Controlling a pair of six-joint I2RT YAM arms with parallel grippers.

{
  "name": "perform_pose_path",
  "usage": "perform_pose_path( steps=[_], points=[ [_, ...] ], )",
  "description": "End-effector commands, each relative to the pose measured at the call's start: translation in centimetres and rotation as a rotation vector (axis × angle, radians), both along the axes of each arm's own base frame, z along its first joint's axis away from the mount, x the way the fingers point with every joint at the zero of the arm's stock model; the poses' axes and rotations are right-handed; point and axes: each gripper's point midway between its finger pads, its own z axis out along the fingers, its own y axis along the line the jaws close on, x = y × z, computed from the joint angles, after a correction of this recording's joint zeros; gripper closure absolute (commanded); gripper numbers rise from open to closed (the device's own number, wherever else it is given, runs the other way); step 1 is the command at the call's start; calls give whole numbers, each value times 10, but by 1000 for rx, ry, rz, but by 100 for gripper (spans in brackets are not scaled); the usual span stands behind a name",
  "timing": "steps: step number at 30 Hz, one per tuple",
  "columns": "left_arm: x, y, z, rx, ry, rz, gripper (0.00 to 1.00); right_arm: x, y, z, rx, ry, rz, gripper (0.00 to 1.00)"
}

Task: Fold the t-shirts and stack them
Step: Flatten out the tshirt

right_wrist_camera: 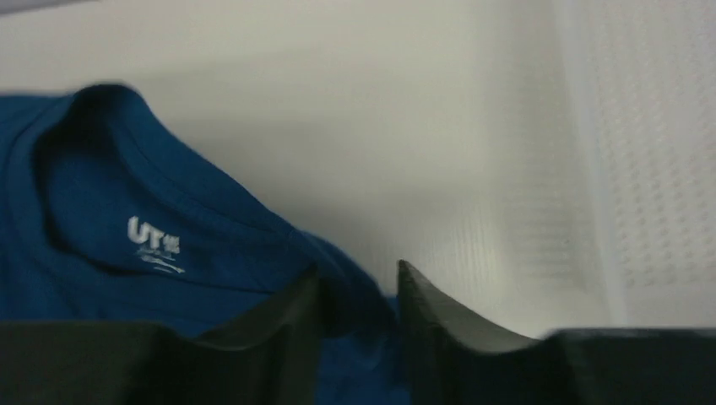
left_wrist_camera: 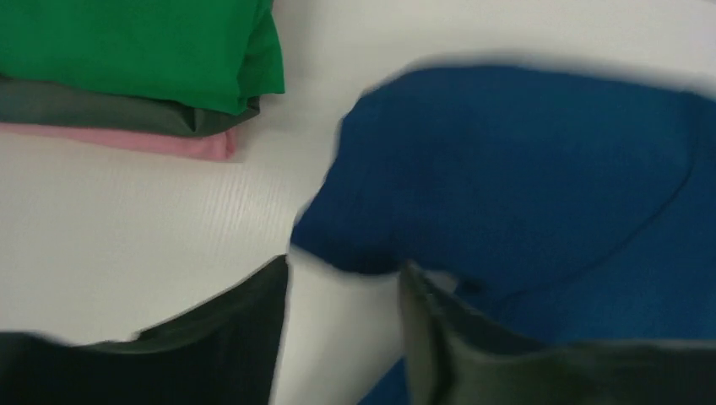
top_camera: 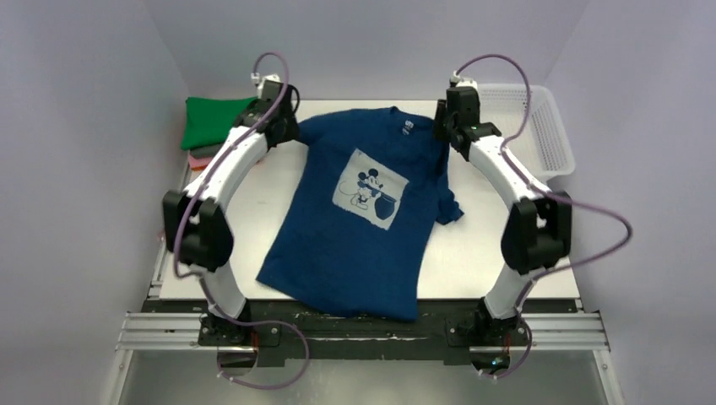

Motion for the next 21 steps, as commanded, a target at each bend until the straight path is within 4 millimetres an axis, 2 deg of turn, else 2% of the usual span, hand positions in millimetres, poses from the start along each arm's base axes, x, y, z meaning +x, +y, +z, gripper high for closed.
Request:
perform_pose_path(
  steps=[1,2,4,7,10,11,12,13,15,16,17,19,21],
  points=[
    [34,-3,-37,49,120,-19,31,50,-3,-54,53,80,-44,52],
    [37,-6,-40,43,127,-25,16,55,-4,-65,49,115,-58,48],
    [36,-14,-38,19,115,-52,6,61,-2,-69,49,134,-63,42],
    [21,-26,-32,-19,76,-106,0,52,-4,-61,57,98,-60,24],
    [-12,-41,-31,-57,71,-154,0,31,1,-59,81,85,-4,23],
    [-26,-49,-35,-77,80,-179,0,21,4,-66,89,100,18,22],
    [-45,-58,-52,-98,115,-208,0,11,7,-67,106,104,39,22],
    [-61,-69,-59,-140,125,-246,0,-1,13,-78,129,132,71,22],
    [-96,-91,-76,-237,143,-312,0,-24,25,-103,166,180,113,22],
    [-115,-99,-90,-282,171,-334,0,-40,32,-125,175,227,139,22],
    [-132,-107,-105,-314,197,-353,0,-53,41,-137,182,257,166,22],
    [-166,-116,-132,-343,254,-373,0,-78,61,-159,171,313,215,22],
    [-192,-116,-155,-355,308,-358,0,-97,73,-173,150,352,244,23]
  ],
)
